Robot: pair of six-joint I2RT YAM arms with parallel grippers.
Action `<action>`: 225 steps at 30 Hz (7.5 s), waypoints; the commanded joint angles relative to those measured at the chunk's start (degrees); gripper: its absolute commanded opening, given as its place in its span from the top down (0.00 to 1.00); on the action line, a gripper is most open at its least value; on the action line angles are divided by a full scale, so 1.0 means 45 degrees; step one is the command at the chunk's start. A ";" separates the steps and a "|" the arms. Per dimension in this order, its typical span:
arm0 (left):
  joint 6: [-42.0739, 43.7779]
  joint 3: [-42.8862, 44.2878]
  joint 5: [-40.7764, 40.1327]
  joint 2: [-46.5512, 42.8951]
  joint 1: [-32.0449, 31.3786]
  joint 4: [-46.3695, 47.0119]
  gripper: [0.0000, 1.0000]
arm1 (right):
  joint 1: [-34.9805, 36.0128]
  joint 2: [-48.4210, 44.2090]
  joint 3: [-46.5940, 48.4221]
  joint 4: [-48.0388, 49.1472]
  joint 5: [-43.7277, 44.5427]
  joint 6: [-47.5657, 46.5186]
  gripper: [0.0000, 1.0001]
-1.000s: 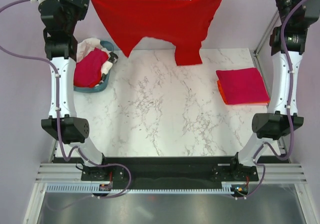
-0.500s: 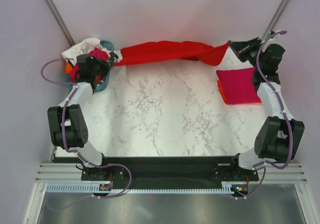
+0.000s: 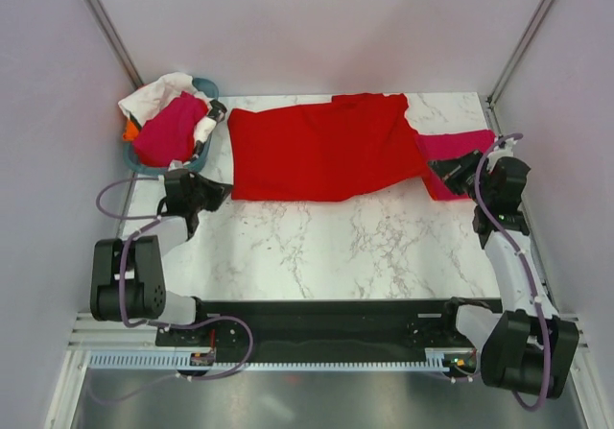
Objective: Fold and stack the t-shirts
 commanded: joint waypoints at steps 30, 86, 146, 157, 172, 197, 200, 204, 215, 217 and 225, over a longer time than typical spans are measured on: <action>0.0482 -0.4504 -0.1688 -0.8377 0.1589 -0.3439 0.98 | 0.0003 -0.6670 -0.2452 -0.5176 0.0255 -0.3128 1.00; -0.1139 0.0262 -0.2762 -0.1345 0.0984 -0.1622 0.98 | 0.2171 0.9307 1.0361 -0.3593 0.2013 -0.2971 1.00; -0.0008 0.2333 -0.2898 0.0320 0.0593 -0.1403 0.39 | 0.2386 1.2397 1.2399 -0.2566 0.2287 -0.2699 0.39; -0.1253 -0.1157 -0.3192 -0.2982 0.0554 -0.1018 0.39 | 0.2484 0.7650 0.3375 0.3258 0.4589 0.0229 0.48; -0.2252 -0.2745 -0.3407 -0.2283 -0.0012 0.0741 0.41 | 0.3285 0.7197 -0.1494 0.7129 0.8380 0.2166 0.50; -0.2428 -0.2843 -0.4461 -0.1794 -0.0168 0.0781 0.45 | 0.3831 0.8392 -0.0243 0.6155 1.0411 0.1736 1.00; -0.2798 -0.2960 -0.5066 -0.1716 -0.0402 0.0664 0.44 | 0.4260 0.7903 -0.0748 0.5840 1.0724 0.2007 1.00; -0.2916 -0.3038 -0.5555 -0.1638 -0.0696 0.0663 0.44 | 0.4417 0.7297 -0.1804 0.6190 1.0881 0.2672 1.00; -0.3521 -0.2162 -0.5732 0.0760 -0.1165 0.1776 0.44 | 0.4476 0.6886 -0.2958 0.7403 1.0490 0.2810 1.00; -0.3678 -0.1965 -0.5673 0.1114 -0.1242 0.1855 0.45 | 0.4457 0.6827 -0.2939 0.7364 1.0510 0.2752 1.00; -0.3640 -0.1711 -0.6004 0.1682 -0.1301 0.1913 0.92 | 0.4457 0.6574 -0.2938 0.7207 1.0588 0.2732 1.00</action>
